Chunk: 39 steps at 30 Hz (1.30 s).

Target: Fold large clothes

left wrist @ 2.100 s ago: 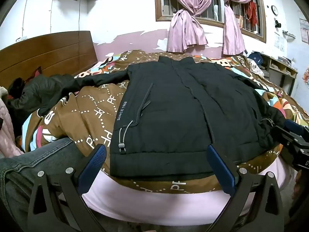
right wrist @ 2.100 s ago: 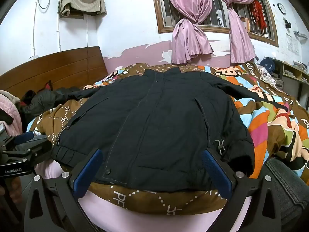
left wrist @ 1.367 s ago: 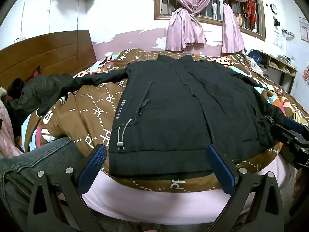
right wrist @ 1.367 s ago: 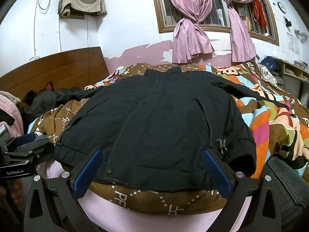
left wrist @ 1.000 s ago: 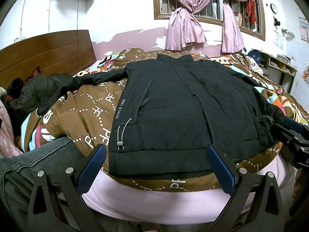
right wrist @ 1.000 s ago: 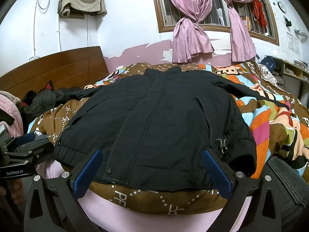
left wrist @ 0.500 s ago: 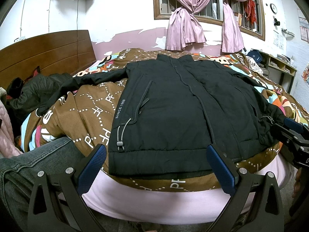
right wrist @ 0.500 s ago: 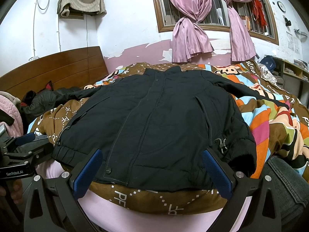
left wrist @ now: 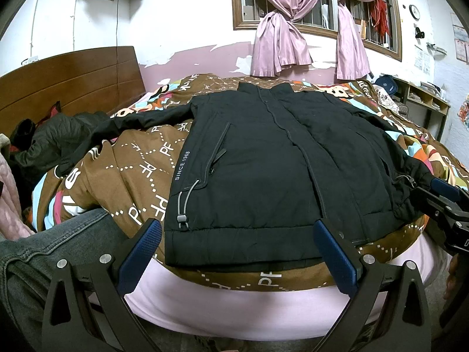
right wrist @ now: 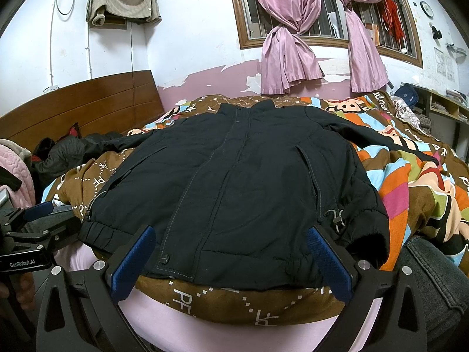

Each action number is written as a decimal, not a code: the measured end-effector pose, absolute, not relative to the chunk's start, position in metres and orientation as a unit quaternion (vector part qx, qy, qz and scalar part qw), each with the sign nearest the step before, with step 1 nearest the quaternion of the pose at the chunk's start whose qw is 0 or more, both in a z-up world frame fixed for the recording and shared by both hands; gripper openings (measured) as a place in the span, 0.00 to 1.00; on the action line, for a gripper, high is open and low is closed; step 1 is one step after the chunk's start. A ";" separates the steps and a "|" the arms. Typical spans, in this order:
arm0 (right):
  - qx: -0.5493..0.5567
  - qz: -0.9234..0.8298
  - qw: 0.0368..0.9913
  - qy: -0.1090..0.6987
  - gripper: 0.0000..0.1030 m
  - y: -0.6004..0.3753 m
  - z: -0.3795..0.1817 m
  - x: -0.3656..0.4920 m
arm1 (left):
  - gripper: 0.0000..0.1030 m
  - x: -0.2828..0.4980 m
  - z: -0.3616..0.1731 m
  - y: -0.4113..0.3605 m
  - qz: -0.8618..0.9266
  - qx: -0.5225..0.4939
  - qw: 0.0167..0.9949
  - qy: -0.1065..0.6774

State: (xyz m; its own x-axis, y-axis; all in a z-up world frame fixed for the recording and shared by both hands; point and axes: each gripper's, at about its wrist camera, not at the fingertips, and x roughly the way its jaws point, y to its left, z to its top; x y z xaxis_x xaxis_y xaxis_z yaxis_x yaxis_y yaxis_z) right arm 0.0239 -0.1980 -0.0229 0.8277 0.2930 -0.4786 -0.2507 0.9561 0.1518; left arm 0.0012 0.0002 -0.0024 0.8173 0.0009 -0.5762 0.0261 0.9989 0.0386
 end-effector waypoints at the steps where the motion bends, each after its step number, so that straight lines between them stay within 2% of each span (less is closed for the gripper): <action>1: 0.041 0.142 0.955 0.257 1.00 -0.198 -0.023 0.024 | 0.98 0.001 -0.003 0.000 -0.007 0.022 0.953 0.302; 30: 0.040 0.139 0.955 0.260 1.00 -0.195 -0.027 0.024 | 0.98 0.001 -0.003 0.000 -0.007 0.023 0.953 0.303; 39: 0.021 0.093 0.950 0.297 1.00 -0.192 -0.034 0.040 | 0.98 0.003 -0.006 0.002 0.001 0.018 0.950 0.310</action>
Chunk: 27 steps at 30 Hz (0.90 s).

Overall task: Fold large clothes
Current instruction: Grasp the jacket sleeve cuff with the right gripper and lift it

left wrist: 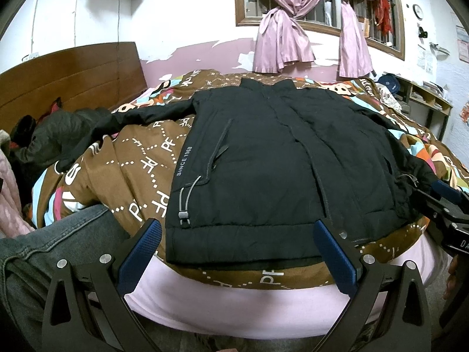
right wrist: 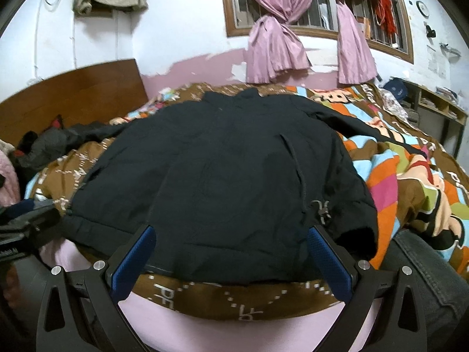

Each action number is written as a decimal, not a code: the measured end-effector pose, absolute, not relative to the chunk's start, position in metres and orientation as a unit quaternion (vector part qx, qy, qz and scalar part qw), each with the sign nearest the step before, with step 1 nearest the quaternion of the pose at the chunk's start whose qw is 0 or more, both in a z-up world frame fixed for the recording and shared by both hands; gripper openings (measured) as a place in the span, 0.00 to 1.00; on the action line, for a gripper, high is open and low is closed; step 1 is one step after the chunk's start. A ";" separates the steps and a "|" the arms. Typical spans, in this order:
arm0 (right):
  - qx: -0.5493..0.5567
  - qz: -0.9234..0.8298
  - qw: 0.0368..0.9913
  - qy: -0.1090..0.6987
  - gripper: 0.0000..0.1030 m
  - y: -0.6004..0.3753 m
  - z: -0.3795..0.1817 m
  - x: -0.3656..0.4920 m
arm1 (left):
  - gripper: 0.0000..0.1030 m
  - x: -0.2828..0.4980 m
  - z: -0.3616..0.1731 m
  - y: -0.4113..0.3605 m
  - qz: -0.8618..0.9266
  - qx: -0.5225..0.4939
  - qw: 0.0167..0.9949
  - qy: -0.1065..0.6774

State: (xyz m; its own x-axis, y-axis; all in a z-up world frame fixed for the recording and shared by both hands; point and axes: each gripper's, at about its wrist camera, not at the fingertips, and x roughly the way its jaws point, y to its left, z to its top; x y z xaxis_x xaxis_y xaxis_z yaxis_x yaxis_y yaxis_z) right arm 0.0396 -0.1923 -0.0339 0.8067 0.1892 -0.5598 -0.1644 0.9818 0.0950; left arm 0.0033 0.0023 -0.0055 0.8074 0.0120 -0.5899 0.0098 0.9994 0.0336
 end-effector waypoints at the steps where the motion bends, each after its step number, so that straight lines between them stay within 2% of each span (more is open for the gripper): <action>1: 0.016 0.087 0.949 0.303 1.00 -0.192 -0.034 0.043 | 0.98 0.005 -0.006 0.004 0.006 0.013 0.949 0.315; 14: -0.051 0.025 0.946 0.320 1.00 -0.213 -0.017 0.103 | 0.98 0.069 0.010 0.011 0.013 0.027 0.934 0.357; 19: -0.080 0.023 0.946 0.313 1.00 -0.221 -0.011 0.137 | 0.98 0.111 0.020 -0.001 -0.005 0.082 0.927 0.365; 27: -0.068 0.063 0.948 0.303 1.00 -0.264 0.012 0.206 | 0.98 0.186 0.021 -0.015 0.016 0.108 0.921 0.374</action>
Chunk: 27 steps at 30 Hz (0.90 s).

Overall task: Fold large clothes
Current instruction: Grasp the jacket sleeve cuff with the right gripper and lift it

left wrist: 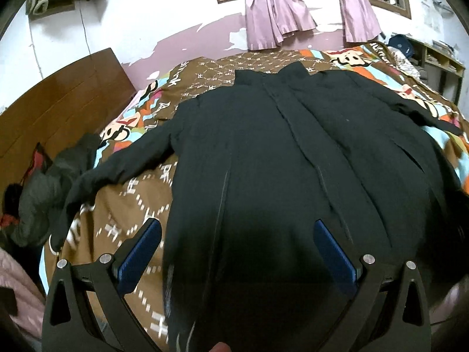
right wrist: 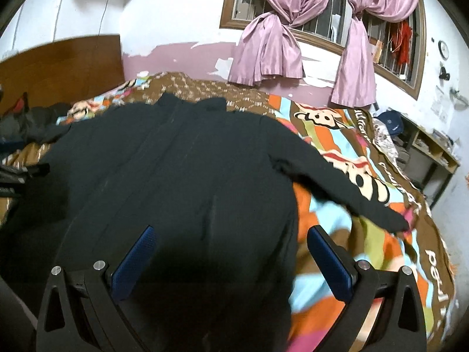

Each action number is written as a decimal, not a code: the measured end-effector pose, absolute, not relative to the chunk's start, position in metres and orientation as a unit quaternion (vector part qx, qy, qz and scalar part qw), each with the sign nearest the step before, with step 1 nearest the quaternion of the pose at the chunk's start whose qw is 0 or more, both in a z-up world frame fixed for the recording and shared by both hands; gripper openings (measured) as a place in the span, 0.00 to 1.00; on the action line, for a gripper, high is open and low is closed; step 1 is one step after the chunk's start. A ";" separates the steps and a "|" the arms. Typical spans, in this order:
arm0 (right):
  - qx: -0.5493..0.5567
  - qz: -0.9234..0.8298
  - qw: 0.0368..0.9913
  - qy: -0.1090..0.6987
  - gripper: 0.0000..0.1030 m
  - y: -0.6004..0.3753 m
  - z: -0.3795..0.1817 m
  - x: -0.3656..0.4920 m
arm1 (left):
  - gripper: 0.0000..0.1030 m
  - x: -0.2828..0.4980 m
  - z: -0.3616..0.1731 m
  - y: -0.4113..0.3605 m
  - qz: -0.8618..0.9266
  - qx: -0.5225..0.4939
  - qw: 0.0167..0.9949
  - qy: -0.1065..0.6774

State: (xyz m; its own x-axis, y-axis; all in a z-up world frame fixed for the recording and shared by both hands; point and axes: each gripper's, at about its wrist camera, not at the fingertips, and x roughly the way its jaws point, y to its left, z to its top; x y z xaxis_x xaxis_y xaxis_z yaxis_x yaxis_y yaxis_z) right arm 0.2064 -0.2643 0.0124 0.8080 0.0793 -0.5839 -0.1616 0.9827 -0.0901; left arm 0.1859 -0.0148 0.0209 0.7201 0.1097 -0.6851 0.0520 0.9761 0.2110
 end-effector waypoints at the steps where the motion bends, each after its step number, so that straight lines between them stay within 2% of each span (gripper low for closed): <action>1: -0.060 0.064 0.952 0.295 1.00 -0.272 0.015 0.213 | 0.98 0.194 0.022 -0.018 0.014 0.108 0.921 0.373; 5: -0.044 0.021 0.969 0.243 1.00 -0.309 0.025 0.240 | 0.98 0.227 0.025 -0.030 0.008 0.113 0.925 0.362; 9: 0.003 -0.032 0.972 0.231 1.00 -0.351 0.026 0.270 | 0.98 0.257 0.024 -0.042 0.003 0.123 0.927 0.355; 15: 0.096 -0.113 0.950 0.274 1.00 -0.417 0.006 0.308 | 0.98 0.294 0.022 -0.065 -0.003 0.136 0.928 0.348; 21: 0.234 -0.143 0.900 0.339 1.00 -0.483 -0.031 0.325 | 0.98 0.328 0.010 -0.093 -0.014 0.151 0.925 0.348; 27: 0.345 -0.164 0.853 0.357 1.00 -0.535 -0.056 0.325 | 0.98 0.368 0.005 -0.132 -0.059 0.098 0.925 0.363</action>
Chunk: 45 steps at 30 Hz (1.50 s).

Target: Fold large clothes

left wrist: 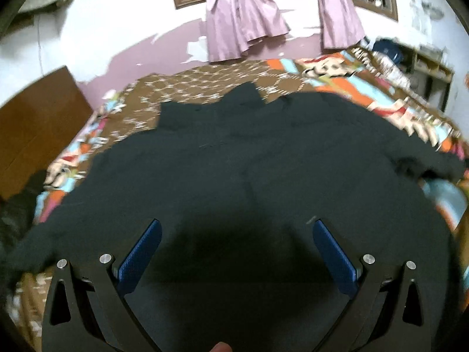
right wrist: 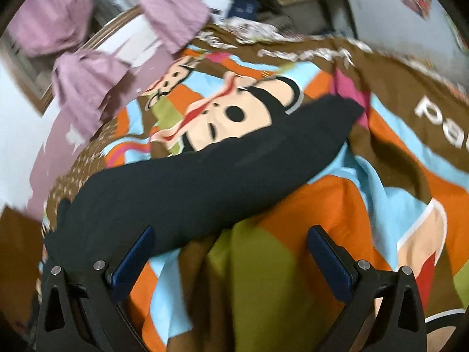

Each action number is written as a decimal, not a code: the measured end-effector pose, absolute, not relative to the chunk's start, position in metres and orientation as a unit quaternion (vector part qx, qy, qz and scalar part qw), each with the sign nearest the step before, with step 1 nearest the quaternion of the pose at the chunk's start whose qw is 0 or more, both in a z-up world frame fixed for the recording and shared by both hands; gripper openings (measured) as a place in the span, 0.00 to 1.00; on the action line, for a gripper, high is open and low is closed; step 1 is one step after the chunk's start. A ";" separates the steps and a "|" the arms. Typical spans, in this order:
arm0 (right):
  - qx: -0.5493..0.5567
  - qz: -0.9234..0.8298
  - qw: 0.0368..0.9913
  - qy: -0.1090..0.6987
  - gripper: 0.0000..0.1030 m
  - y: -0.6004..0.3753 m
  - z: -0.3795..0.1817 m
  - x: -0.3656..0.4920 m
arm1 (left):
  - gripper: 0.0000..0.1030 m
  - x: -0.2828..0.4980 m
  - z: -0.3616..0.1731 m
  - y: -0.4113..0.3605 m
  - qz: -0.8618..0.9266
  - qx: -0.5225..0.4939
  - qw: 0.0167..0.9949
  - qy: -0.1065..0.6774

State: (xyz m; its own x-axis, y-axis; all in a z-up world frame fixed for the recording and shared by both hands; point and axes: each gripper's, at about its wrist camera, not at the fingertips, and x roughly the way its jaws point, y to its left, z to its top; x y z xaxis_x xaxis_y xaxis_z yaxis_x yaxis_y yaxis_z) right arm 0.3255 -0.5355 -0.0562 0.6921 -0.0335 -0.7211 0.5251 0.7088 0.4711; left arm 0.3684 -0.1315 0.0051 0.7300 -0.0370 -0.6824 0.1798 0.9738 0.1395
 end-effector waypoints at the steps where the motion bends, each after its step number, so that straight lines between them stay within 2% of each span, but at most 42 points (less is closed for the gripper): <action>1: 0.366 -0.167 0.843 0.356 1.00 -0.546 -0.060 0.327 | 0.98 0.376 0.006 -0.141 -0.075 0.086 0.927 0.358; 5: 0.425 -0.160 0.823 0.343 1.00 -0.576 -0.072 0.337 | 0.98 0.397 0.006 -0.168 -0.107 0.077 0.928 0.348; 10: 0.437 -0.125 0.813 0.365 0.80 -0.594 -0.085 0.359 | 0.98 0.421 -0.019 -0.193 -0.097 0.102 0.922 0.359; 12: 0.434 -0.130 0.802 0.390 0.68 -0.599 -0.096 0.366 | 0.98 0.431 -0.036 -0.191 -0.092 0.093 0.915 0.383; 14: 0.434 -0.145 0.791 0.407 0.66 -0.601 -0.104 0.370 | 0.98 0.434 -0.050 -0.184 -0.100 0.071 0.912 0.393; 17: 0.450 -0.140 0.788 0.397 0.69 -0.609 -0.107 0.373 | 0.99 0.436 -0.057 -0.172 -0.114 0.039 0.913 0.390; 19: 0.458 -0.136 0.791 0.383 0.65 -0.613 -0.108 0.374 | 0.99 0.437 -0.059 -0.170 -0.119 0.034 0.912 0.390; 21: 0.453 -0.131 0.797 0.377 0.35 -0.613 -0.108 0.376 | 0.99 0.437 -0.058 -0.170 -0.120 0.033 0.912 0.390; 23: 0.454 -0.116 0.800 0.375 0.16 -0.612 -0.109 0.378 | 0.99 0.436 -0.058 -0.169 -0.122 0.030 0.913 0.389; 24: 0.457 -0.109 0.802 0.369 0.12 -0.611 -0.108 0.378 | 0.99 0.437 -0.058 -0.168 -0.124 0.027 0.913 0.389; 29: 0.406 -0.123 0.843 0.330 0.07 -0.599 -0.075 0.372 | 0.99 0.436 -0.057 -0.164 -0.130 0.017 0.913 0.387; 36: 0.243 -0.130 0.929 0.247 0.06 -0.529 0.038 0.385 | 0.99 0.426 -0.029 -0.136 -0.136 -0.034 0.916 0.376; 40: 0.119 -0.056 0.971 0.201 0.06 -0.433 0.105 0.395 | 0.99 0.415 0.004 -0.112 -0.127 -0.026 0.922 0.365; 45: -0.070 0.066 0.977 0.191 0.06 -0.295 0.132 0.393 | 0.99 0.392 0.039 -0.052 -0.109 -0.046 0.925 0.361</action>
State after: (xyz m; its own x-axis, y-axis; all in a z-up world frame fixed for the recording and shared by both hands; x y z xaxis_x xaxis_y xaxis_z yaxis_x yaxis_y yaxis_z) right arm 0.3935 -0.2947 0.1323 0.9184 0.1024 -0.3821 -0.1559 0.9814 -0.1118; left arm 0.3919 -0.0519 0.0394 0.7149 -0.2358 -0.6582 0.1691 0.9718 -0.1644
